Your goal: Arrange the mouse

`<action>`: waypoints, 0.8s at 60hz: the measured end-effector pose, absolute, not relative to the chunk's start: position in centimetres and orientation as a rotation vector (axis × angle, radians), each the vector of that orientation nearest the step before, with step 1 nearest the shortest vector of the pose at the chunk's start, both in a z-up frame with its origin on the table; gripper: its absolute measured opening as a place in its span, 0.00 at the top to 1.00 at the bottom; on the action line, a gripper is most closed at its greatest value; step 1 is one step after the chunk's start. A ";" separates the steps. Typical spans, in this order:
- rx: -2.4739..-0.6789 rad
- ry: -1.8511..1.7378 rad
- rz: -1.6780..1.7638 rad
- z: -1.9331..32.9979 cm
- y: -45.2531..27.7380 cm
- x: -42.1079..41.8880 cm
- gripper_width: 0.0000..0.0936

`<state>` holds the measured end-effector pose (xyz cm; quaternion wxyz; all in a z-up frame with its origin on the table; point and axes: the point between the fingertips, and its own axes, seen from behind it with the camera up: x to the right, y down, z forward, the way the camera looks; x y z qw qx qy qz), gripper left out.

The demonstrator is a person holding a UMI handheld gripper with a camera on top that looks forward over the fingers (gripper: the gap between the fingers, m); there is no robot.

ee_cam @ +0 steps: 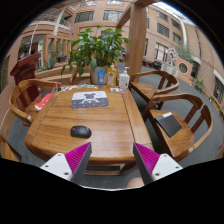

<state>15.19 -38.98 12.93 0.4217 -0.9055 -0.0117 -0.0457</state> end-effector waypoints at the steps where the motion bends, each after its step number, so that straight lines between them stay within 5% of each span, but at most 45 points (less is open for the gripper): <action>1: -2.275 -0.029 -0.114 12.8 -39.1 15.2 0.09; 22: -2.351 -0.099 -0.021 3.1 -38.1 10.4 0.09; 48: -2.205 -0.208 0.058 -1.2 -26.8 4.0 0.07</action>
